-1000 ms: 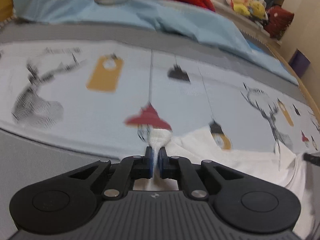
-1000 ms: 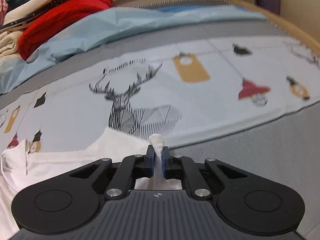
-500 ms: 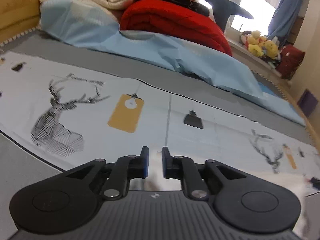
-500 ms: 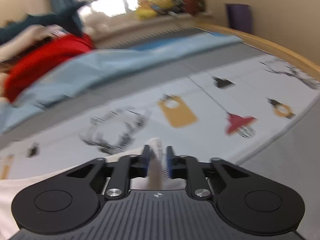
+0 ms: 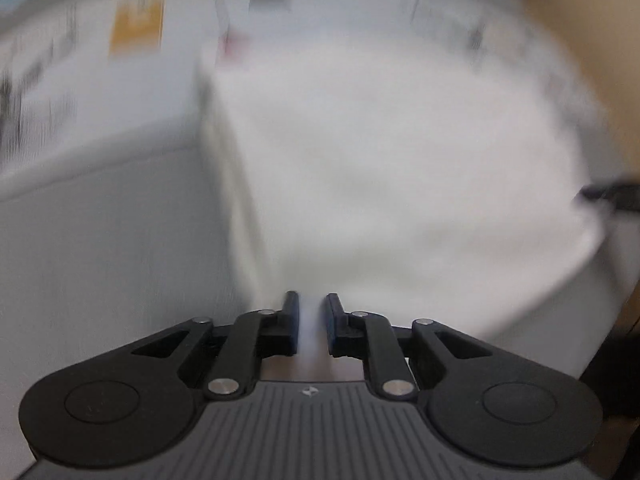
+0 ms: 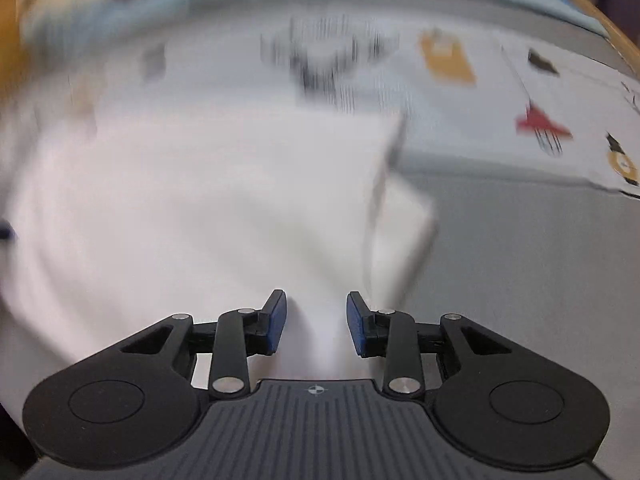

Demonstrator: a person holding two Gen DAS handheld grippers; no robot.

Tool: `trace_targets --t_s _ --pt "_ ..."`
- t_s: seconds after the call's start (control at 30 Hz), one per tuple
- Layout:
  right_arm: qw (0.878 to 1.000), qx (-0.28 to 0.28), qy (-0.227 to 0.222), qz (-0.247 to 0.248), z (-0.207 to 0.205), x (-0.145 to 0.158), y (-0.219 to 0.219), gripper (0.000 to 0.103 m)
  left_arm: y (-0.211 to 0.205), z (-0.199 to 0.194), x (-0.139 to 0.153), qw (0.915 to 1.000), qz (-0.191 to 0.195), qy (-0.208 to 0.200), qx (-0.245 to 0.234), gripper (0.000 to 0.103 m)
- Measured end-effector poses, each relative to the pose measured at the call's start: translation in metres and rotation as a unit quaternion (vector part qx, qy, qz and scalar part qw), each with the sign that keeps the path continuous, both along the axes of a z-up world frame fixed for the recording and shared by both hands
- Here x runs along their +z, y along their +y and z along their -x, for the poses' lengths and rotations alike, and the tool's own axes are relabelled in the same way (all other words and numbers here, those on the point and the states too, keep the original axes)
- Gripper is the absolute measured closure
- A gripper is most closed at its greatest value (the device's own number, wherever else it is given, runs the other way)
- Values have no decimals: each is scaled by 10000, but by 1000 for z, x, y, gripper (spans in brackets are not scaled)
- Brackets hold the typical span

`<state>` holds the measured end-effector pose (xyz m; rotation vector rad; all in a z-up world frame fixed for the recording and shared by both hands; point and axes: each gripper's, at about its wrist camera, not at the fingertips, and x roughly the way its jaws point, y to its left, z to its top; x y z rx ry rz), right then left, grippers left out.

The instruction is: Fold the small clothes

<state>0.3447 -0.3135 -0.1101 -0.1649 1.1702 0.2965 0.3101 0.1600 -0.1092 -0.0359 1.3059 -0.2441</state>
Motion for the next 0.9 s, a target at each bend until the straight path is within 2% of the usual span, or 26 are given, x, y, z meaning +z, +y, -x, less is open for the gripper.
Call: trace_targets --t_s 0.07,0.13,0.23,0.33,0.43,0.47,0.5,0.53,0.57,0.6,0.73,0.8,0.83,0.9 --pt "9996 -223 -3 -184 10 5 -9 64 3 8 8 9998 81 -140 70 94" --pt "9980 -516 42 -375 15 12 -19 64 8 14 17 9991 162 -223 307 93" --pt "9975 -602 100 -345 23 15 -24 60 13 19 19 9985 216 -169 474 92" --pt "9965 -632 346 -420 28 12 -25 60 9 22 9 9995 108 108 294 92" --pt "9961 -553 602 -329 29 7 -21 61 -5 28 5 9996 -235 169 -56 93" --pt "9961 -512 654 -293 32 7 -20 62 -10 29 8 9995 -245 153 -130 102" --pt "9964 -458 663 -265 34 8 -18 65 -12 30 10 9995 -230 127 -193 103" --pt "9969 -394 637 -259 35 9 -18 76 -15 31 14 9993 -258 53 -265 103" --pt "9971 -366 597 -306 36 11 -18 94 -16 32 18 9990 -305 -25 -313 103" --pt "9967 -380 575 -435 37 14 -20 99 -16 32 23 9988 -337 -116 -321 103" --pt "9940 -541 429 -851 38 32 -31 100 -11 30 52 9985 -79 -539 -25 103" --pt "9922 -665 590 -874 37 30 -40 100 -10 32 54 9986 -48 -530 -16 103" --pt "9927 -651 675 -762 38 26 -40 100 -15 29 47 9990 -168 -402 -93 103" --pt "9935 -499 864 -546 41 19 -34 100 -24 32 27 9971 -665 -36 -368 103"
